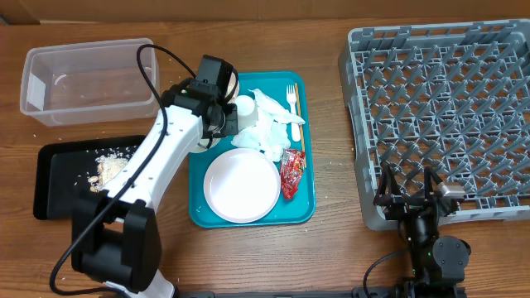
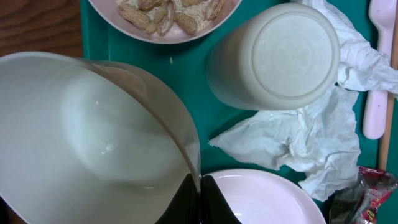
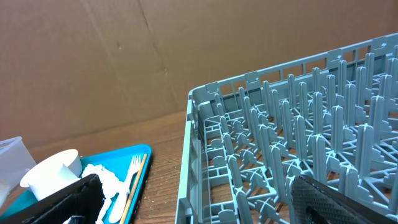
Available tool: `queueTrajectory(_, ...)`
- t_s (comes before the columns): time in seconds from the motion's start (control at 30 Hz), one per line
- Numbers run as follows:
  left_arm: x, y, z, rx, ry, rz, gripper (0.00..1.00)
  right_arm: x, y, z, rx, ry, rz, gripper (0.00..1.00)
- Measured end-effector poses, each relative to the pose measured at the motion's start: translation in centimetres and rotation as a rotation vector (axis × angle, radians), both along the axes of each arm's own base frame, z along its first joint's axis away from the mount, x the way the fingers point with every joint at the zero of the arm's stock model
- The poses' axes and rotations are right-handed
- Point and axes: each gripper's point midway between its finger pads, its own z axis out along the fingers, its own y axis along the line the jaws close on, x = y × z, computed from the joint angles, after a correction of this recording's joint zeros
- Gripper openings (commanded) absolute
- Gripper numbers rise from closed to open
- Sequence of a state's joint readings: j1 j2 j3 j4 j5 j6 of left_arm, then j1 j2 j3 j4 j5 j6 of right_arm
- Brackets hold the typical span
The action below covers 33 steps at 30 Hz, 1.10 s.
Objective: Sort waste into correct bins and load items into the dishwasher rack
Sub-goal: 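Return the empty bowl to the teal tray and release it, then grasp the second white bowl with peanut shells, left gripper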
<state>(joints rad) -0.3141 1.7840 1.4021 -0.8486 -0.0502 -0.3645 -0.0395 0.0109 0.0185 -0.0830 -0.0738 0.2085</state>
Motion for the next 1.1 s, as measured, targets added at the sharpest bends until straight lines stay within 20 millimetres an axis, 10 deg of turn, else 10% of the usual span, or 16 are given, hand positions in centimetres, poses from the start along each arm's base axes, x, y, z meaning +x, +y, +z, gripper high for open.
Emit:
queueTrajectory(0.43,0.1,-2.0,-1.2,0.000,0.004,-0.042,0.17,0.0,0.0,0.0,0.001,0.000,0.000,1.00)
queueTrajectory(0.63,0.1,-2.1,-1.2,-0.001,0.004,-0.041,0.49,0.0,0.0,0.0,0.000,0.000,0.000,1.00)
queueTrajectory(0.83,-0.1,-2.0,-0.9,0.004,0.017,-0.042,0.61,0.0,0.0,0.0,0.000,0.000,0.000,1.00)
queueTrajectory(1.1,4.3,-0.9,9.9,-0.050,-0.138,0.013,0.74,0.0,0.0,0.0,0.001,0.000,0.000,1.00)
